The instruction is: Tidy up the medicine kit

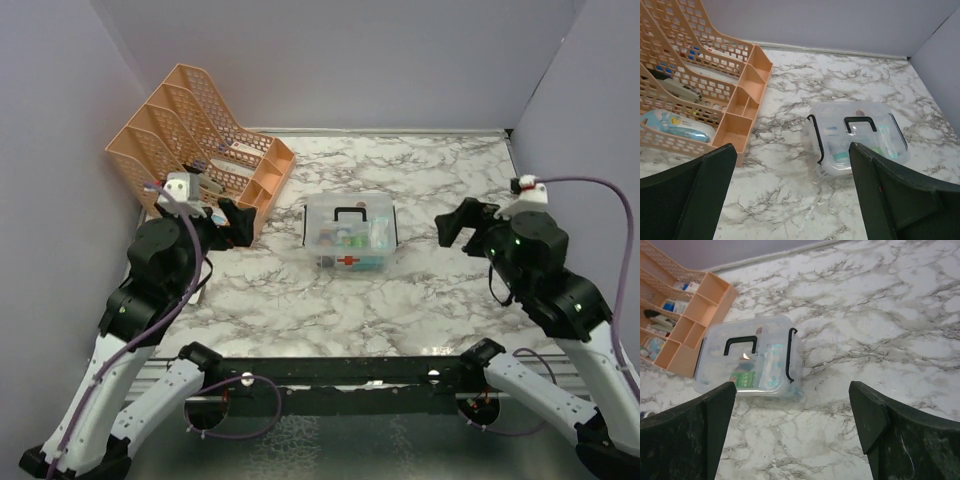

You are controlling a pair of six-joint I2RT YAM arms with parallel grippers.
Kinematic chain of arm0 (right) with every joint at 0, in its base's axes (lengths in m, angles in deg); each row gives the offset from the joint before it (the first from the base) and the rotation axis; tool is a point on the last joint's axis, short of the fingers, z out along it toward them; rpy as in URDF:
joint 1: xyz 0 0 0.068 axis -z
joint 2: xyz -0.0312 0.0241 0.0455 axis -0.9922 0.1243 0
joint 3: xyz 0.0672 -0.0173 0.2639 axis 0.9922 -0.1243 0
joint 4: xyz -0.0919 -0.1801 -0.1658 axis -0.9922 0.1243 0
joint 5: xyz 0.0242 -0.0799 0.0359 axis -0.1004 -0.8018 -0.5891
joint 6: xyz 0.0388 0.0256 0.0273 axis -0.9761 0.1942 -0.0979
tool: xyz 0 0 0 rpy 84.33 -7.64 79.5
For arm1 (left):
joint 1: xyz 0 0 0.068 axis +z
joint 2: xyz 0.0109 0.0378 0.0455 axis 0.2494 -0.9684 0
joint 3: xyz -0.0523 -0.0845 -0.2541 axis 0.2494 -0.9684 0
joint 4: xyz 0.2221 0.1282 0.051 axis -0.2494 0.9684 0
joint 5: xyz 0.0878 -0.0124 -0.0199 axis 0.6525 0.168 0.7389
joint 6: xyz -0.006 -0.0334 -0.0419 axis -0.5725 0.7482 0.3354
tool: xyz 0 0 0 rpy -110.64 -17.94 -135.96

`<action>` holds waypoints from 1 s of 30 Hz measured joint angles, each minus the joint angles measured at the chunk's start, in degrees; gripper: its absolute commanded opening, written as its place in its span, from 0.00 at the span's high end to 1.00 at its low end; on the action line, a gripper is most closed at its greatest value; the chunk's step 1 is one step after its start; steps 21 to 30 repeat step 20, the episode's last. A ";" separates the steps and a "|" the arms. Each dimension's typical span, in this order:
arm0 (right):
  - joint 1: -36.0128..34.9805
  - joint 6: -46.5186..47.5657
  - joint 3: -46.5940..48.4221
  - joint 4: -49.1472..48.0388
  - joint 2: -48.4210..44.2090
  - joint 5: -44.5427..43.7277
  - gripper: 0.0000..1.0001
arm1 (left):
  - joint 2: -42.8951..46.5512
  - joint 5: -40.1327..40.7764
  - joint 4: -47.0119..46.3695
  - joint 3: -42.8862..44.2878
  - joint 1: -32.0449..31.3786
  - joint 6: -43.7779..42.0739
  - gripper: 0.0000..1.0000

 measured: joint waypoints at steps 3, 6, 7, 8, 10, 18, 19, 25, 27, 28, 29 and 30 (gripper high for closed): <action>0.00 0.44 0.00 1.86 -5.88 -2.27 0.02 | 4.96 1.60 2.69 0.22 0.00 -1.01 0.01; 0.00 1.01 0.04 2.45 -12.24 -3.82 0.02 | 8.15 2.69 5.62 0.24 0.00 -1.57 0.01; 0.00 1.14 0.15 2.69 -14.10 -4.42 0.02 | 9.14 3.13 6.56 0.28 -0.02 -1.79 0.01; 0.00 1.25 0.28 2.89 -15.69 -5.09 0.02 | 9.99 3.48 7.43 0.33 -0.02 -2.21 0.01; 0.00 1.46 0.37 3.30 -17.73 -6.21 0.01 | 11.45 4.13 8.61 0.35 -0.02 -3.06 0.01; 0.00 2.49 0.24 4.90 -19.85 -9.29 0.00 | 12.72 6.14 11.04 0.85 -0.02 -5.40 0.01; 0.00 2.49 0.17 5.11 -19.85 -9.55 0.00 | 12.66 6.16 11.13 0.85 0.00 -5.42 0.01; 0.00 2.49 0.11 5.11 -19.85 -9.68 0.00 | 12.55 6.16 11.13 0.85 -0.02 -5.42 0.01; 0.00 2.49 0.11 5.11 -19.85 -9.68 0.00 | 12.55 6.16 11.13 0.85 -0.02 -5.42 0.01; 0.00 2.49 0.11 5.11 -19.85 -9.68 0.00 | 12.55 6.16 11.13 0.85 -0.02 -5.42 0.01; 0.00 2.49 0.11 5.11 -19.85 -9.68 0.00 | 12.55 6.16 11.13 0.85 -0.02 -5.42 0.01; 0.00 2.49 0.11 5.11 -19.85 -9.68 0.00 | 12.55 6.16 11.13 0.85 -0.02 -5.42 0.01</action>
